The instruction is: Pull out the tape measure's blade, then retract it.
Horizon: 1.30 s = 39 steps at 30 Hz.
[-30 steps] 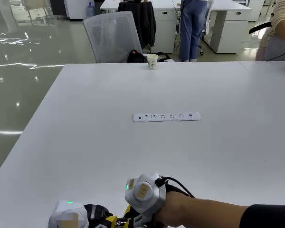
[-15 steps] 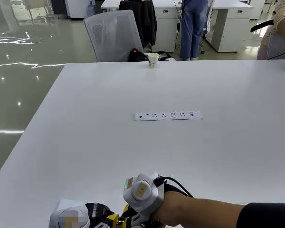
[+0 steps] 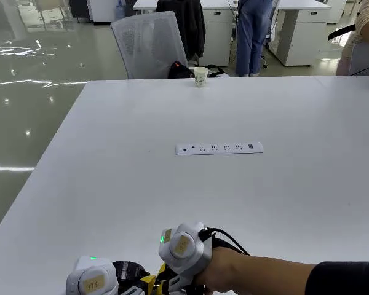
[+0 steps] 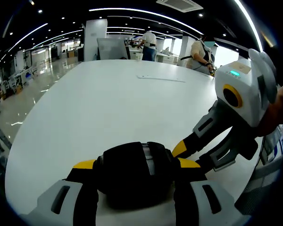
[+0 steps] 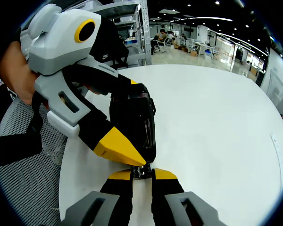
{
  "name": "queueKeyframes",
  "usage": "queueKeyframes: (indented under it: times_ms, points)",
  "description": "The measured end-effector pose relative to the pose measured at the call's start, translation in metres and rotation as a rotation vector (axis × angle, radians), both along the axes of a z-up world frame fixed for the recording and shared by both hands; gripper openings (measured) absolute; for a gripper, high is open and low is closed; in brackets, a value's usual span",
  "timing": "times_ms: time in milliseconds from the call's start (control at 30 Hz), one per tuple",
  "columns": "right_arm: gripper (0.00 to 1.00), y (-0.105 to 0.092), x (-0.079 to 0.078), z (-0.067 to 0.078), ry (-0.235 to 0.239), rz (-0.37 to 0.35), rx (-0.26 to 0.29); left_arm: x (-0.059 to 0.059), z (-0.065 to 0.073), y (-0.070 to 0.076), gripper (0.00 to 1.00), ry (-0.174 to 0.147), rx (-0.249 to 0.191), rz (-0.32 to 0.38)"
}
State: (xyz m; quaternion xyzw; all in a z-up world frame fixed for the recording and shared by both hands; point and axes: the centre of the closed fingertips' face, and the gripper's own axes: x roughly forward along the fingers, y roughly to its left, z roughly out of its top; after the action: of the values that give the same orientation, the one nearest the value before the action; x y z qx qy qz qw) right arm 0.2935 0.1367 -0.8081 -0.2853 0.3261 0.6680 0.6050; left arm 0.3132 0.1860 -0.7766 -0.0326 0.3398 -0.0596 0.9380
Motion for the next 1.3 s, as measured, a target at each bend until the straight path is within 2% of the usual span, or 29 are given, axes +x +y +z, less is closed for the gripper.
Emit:
queueKeyframes:
  times_ms: [533, 767, 933, 1300]
  points:
    - [0.12, 0.003, 0.000, 0.001, 0.002, -0.013, 0.009, 0.000, 0.001, 0.001, 0.60, -0.003, -0.001, 0.000]
    - [0.14, 0.004, -0.002, 0.001, -0.004, -0.033, 0.004, 0.000, 0.001, 0.000, 0.62, -0.017, 0.008, -0.013]
    - [0.17, 0.002, 0.001, 0.001, -0.021, -0.050, -0.004, 0.000, 0.001, 0.000, 0.63, -0.009, 0.011, -0.003]
    - [0.18, -0.011, 0.004, 0.011, -0.035, -0.063, -0.002, 0.000, 0.004, 0.001, 0.62, 0.004, 0.000, 0.005]
